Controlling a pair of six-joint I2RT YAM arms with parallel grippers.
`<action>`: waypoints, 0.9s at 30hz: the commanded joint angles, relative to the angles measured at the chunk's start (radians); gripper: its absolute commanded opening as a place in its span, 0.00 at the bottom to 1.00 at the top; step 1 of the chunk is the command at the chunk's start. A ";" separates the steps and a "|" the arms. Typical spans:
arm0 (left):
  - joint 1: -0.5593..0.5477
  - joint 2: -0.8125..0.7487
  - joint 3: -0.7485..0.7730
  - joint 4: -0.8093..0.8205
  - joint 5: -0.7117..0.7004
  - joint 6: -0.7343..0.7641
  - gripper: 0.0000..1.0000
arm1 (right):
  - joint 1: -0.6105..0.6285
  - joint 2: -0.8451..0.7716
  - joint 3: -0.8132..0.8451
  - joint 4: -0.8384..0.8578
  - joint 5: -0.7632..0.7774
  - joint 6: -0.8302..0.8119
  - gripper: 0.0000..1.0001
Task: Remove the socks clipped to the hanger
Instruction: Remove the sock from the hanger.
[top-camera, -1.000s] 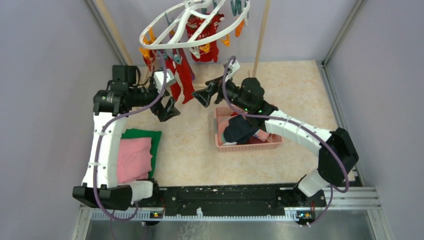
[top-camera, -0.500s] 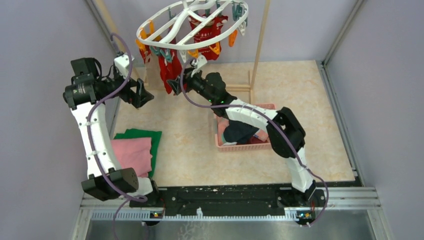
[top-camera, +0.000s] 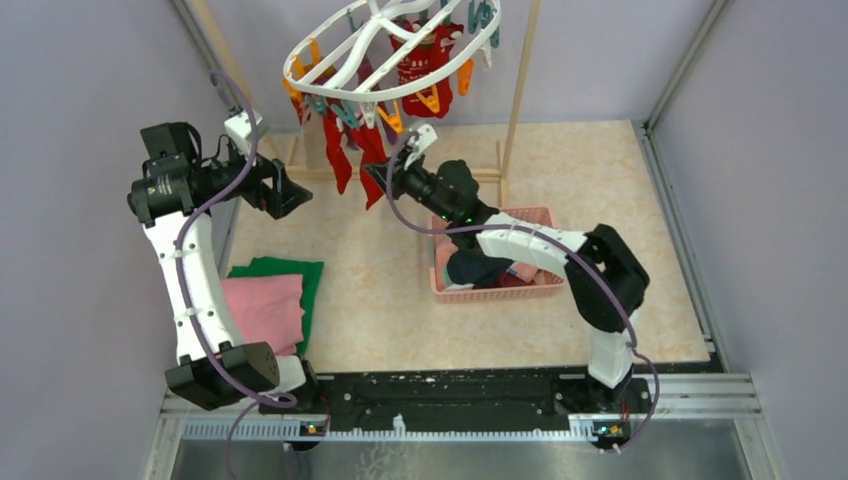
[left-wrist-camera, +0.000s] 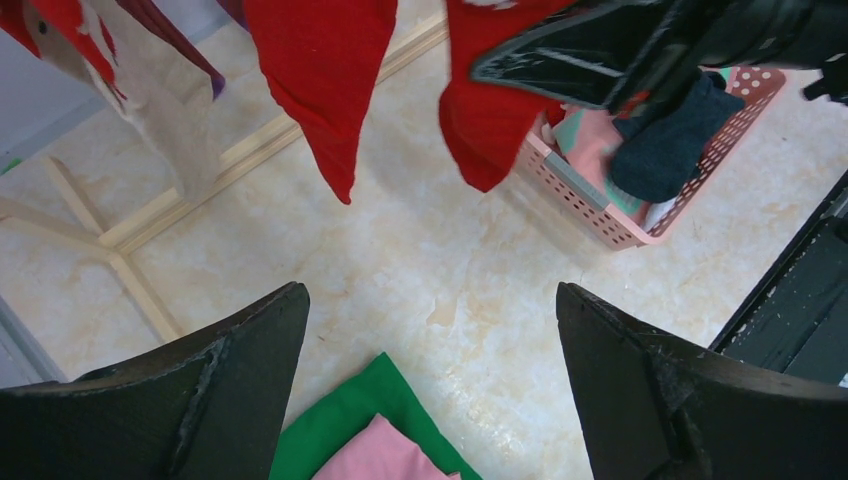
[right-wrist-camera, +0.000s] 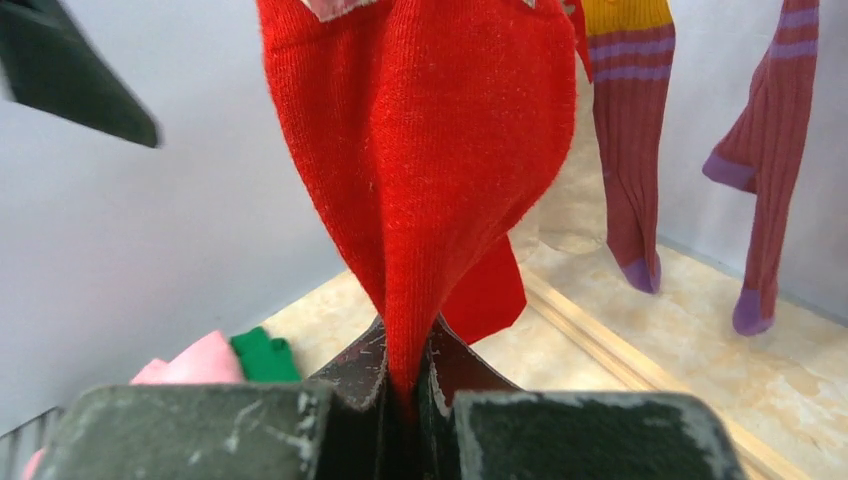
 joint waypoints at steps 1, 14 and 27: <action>0.000 -0.020 -0.008 0.081 0.074 -0.045 0.99 | -0.044 -0.237 -0.111 0.078 -0.048 0.088 0.00; -0.094 -0.037 0.050 0.117 0.061 -0.171 0.97 | -0.246 -0.563 -0.358 -0.008 -0.142 0.286 0.00; -0.324 -0.050 -0.016 0.212 0.071 -0.299 0.99 | -0.236 -0.507 -0.385 0.056 -0.448 0.464 0.06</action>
